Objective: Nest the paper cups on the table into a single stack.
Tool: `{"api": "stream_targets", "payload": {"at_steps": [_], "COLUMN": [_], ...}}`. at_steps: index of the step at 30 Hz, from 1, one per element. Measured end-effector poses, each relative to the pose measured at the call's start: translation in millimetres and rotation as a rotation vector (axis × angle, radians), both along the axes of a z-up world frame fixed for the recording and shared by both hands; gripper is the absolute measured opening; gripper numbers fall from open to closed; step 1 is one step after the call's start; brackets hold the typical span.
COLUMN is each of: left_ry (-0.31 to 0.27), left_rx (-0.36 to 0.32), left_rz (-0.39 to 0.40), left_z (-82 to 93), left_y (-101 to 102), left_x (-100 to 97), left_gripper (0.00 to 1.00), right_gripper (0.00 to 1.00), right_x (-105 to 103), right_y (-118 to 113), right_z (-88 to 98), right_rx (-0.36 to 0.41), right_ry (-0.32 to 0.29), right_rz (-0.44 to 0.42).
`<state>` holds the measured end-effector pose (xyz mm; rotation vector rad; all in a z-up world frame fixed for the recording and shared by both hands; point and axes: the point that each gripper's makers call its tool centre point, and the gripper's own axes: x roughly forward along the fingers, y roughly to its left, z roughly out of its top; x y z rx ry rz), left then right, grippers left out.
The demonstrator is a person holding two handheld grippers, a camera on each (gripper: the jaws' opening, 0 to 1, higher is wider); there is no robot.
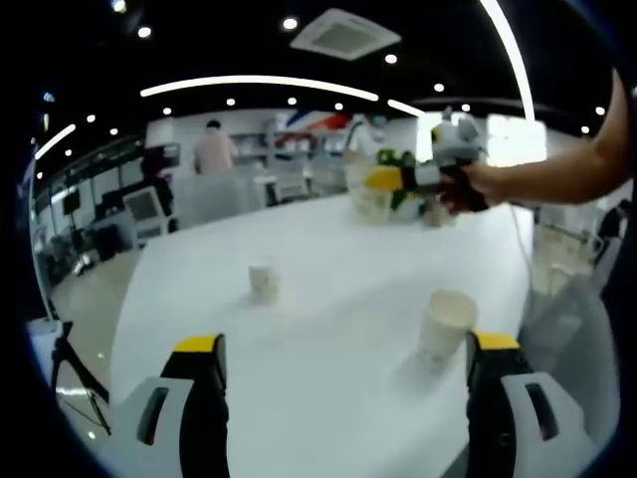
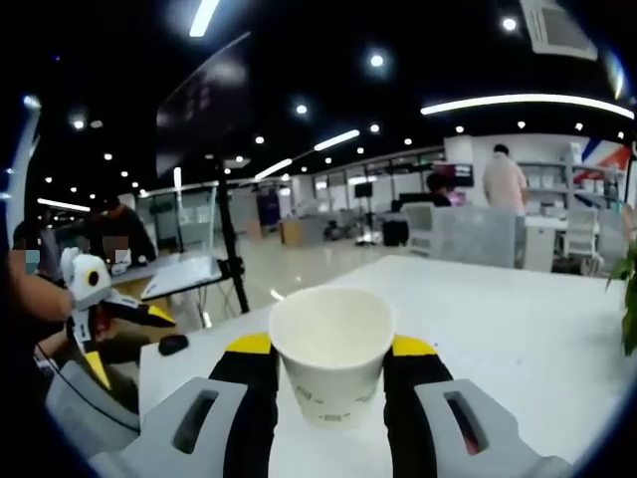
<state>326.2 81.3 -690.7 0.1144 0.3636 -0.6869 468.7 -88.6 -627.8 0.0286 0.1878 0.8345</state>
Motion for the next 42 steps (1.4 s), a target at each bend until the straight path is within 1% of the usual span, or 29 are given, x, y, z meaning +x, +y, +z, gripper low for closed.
{"api": "stream_targets", "payload": {"at_steps": [9,11,15,18,20,24,32,35,38,42], "left_ry": [0.0,-0.001,-0.004,-0.01,-0.002,-0.002,0.009,0.008,0.015,0.018], "left_rx": [0.0,0.003,-0.001,-0.004,-0.009,-0.012,-0.006,-0.008,0.016,0.005], "left_rz": [0.004,0.003,0.006,0.002,-0.005,-0.006,-0.01,-0.006,0.004,0.004], "left_z": [-2.2,-2.0,-0.9,-0.9,-2.5,-3.9,-10.6,-10.6,-14.9,-14.9], "left_y": [0.1,0.5,1.6,1.1,-0.3,-1.7,-4.8,-4.6,-2.1,-2.7], "left_x": [-4.5,-5.2,-5.3,-6.3,-7.9,-9.5,-12.0,-11.0,-9.1,-8.6], "left_gripper": [0.99,0.99,0.99,0.99,0.99,0.99,0.99,0.99,0.99,0.99], "right_gripper": [0.38,0.38,0.38,0.38,0.38,0.38,0.38,0.38,0.38,0.38], "right_x": [-26.4,-31.2,-39.7,-48.0,-53.0,-62.4,-82.9,-89.0,-97.3,-107.1], "right_y": [5.5,6.7,8.2,10.2,11.4,12.2,15.3,16.0,17.2,19.7], "right_z": [-0.8,-0.1,-1.2,-3.4,-3.9,-2.3,-4.3,-5.5,-5.0,-1.5], "right_rx": [0.019,0.034,0.029,0.017,0.007,0.012,-0.009,-0.008,0.008,0.016], "right_ry": [0.02,0.028,0.03,0.028,0.018,0.015,0.003,0.004,0.008,0.004], "right_rz": [0.026,0.03,0.037,0.045,0.054,0.059,0.084,0.087,0.09,0.097]}}
